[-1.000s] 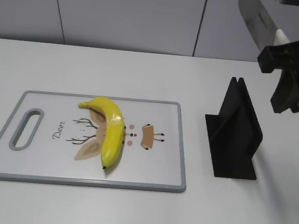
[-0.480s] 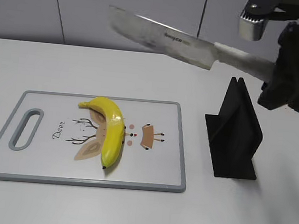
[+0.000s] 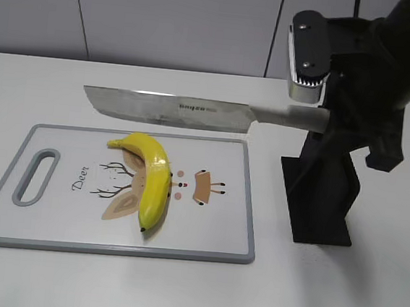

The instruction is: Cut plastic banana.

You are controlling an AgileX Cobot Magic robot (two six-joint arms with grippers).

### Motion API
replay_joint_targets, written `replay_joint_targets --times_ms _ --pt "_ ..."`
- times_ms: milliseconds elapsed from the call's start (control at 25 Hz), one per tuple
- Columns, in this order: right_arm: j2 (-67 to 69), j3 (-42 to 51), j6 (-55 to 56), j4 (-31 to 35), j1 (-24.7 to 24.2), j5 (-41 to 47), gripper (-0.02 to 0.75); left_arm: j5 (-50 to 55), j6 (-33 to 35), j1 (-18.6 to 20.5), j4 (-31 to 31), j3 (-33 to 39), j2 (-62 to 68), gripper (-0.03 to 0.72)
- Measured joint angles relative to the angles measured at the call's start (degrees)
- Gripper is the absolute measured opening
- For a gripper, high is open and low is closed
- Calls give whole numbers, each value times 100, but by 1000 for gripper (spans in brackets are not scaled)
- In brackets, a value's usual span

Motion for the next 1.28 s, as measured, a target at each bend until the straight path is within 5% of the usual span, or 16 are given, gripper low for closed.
replay_joint_targets --times_ms 400,760,1280 --pt "1126 -1157 -624 68 0 96 167 998 2605 -175 -969 -1514 3253 518" --pt "1556 -1882 -989 344 0 253 167 1450 2759 -1615 557 -3115 5631 518" --pt "1701 -1887 -1071 458 0 209 167 904 2745 -1723 1114 -3503 7259 508"
